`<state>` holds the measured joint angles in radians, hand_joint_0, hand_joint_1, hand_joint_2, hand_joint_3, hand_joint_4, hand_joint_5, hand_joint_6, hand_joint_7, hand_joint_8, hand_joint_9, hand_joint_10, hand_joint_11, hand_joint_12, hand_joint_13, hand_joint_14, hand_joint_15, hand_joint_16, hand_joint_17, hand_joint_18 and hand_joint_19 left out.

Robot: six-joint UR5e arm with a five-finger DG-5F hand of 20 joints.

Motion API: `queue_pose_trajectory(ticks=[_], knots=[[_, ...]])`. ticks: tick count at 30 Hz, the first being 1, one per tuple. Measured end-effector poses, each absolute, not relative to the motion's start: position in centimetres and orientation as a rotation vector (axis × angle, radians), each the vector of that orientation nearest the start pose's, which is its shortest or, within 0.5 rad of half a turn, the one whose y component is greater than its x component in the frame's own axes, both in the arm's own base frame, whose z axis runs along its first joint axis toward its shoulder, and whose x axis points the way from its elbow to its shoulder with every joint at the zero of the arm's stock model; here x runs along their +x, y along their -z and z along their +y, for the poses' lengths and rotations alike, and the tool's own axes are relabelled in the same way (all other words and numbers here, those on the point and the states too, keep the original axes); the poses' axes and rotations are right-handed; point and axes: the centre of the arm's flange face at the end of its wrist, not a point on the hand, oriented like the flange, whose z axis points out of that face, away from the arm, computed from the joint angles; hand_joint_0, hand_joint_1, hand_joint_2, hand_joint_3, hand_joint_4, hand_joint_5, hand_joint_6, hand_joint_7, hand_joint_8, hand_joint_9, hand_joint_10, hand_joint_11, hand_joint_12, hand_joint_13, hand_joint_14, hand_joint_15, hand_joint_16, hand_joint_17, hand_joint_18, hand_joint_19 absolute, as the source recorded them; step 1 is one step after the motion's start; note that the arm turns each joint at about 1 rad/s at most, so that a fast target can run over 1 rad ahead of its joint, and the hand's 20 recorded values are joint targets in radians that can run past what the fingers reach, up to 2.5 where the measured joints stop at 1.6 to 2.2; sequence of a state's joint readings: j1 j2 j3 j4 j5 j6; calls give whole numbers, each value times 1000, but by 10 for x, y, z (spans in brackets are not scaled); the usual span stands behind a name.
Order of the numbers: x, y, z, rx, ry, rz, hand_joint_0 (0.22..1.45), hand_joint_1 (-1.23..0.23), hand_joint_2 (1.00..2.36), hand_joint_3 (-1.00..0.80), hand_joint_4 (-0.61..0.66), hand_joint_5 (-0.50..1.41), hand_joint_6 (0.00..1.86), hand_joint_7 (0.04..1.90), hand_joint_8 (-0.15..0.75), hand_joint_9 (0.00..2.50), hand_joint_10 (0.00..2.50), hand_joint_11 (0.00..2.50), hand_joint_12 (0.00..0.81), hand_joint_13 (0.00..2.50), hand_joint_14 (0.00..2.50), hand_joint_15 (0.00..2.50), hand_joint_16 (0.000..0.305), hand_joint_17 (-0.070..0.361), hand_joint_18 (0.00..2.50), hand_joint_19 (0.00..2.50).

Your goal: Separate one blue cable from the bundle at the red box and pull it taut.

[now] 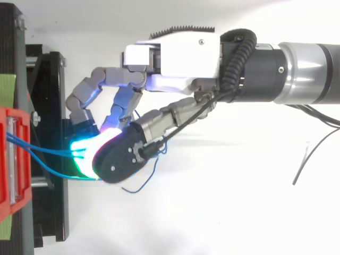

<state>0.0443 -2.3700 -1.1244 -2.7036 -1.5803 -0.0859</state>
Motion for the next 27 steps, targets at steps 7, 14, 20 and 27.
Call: queue_pose_trajectory(ticks=[7,14,20,27], knots=[[786,-233,-97,1060,-1223,1222,553,-652,1000,-500,117,-165,893,1107,312,1080,10,1215,360,1039,23,816,44,99,987,921],[786,-233,-96,1060,-1224,1223,580,-624,1000,-500,112,-163,890,1097,308,1085,12,1202,349,1035,22,810,43,96,982,927],[786,-233,-96,1059,-1224,1223,623,-718,1009,-377,107,-161,887,1148,302,1085,11,1215,351,1037,23,818,42,94,980,925],[786,-233,-95,1059,-1224,1222,712,-872,1000,-500,39,-170,901,1107,296,1054,11,1207,339,1015,25,807,42,95,986,867]])
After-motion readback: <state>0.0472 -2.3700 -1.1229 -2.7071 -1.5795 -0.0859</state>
